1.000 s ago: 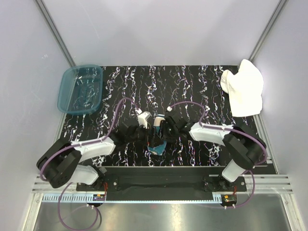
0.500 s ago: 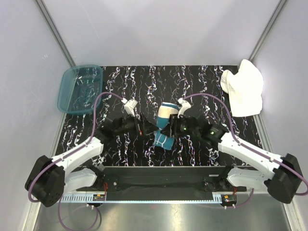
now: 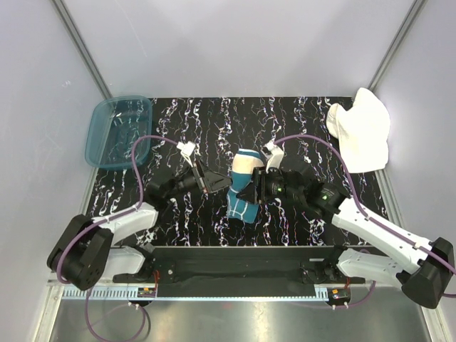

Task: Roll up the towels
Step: Place the rolled towel into the container

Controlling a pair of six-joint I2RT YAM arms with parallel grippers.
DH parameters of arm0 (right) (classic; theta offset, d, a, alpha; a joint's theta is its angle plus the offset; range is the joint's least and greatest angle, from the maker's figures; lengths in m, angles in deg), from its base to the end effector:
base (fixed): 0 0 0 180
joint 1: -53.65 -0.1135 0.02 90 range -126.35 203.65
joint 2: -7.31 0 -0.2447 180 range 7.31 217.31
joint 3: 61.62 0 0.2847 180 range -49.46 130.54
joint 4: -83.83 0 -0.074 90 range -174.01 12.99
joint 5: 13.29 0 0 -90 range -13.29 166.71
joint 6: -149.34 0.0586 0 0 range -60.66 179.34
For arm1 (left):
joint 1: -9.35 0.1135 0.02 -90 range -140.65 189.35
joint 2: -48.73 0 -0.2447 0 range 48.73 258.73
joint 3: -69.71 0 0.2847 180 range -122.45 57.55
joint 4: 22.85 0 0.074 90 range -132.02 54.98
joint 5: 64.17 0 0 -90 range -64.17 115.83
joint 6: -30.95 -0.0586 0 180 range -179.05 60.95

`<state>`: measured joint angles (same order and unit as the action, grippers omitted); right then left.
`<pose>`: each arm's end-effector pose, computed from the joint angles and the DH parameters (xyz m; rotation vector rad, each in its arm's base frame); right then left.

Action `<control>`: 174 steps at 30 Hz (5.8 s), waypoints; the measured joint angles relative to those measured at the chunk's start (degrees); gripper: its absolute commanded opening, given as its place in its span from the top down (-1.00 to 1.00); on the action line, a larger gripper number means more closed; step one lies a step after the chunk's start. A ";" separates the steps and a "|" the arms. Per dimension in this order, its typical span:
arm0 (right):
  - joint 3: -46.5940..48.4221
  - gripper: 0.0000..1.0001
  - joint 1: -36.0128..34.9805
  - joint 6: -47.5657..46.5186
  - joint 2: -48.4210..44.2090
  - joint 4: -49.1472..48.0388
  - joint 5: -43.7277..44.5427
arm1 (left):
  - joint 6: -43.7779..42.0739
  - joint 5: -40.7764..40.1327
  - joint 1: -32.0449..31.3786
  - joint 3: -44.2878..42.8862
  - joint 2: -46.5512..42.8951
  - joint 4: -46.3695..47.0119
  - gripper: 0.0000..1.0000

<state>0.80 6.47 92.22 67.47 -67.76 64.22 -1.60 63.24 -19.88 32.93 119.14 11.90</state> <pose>0.1950 0.2290 0.2792 -0.4213 2.1570 1.0624 0.2405 -0.1754 0.1887 0.1574 1.8213 -1.6349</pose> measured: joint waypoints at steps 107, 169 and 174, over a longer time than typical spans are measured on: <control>-4.85 -0.91 4.50 1.97 -2.43 -10.84 -8.39 | -4.24 -11.63 3.89 -15.56 -9.27 -29.94 1.00; -2.56 -0.94 7.30 -4.44 17.51 -8.11 -6.73 | 17.07 -61.92 39.65 -53.37 58.03 -12.81 1.00; -1.97 -0.94 7.52 -4.63 18.93 -8.04 -7.19 | 18.73 -61.13 40.44 -54.99 62.49 -11.23 1.00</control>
<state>-1.17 13.99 87.59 86.40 -75.80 57.03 17.14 2.11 20.56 -22.06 181.63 0.66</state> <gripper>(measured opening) 0.971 0.361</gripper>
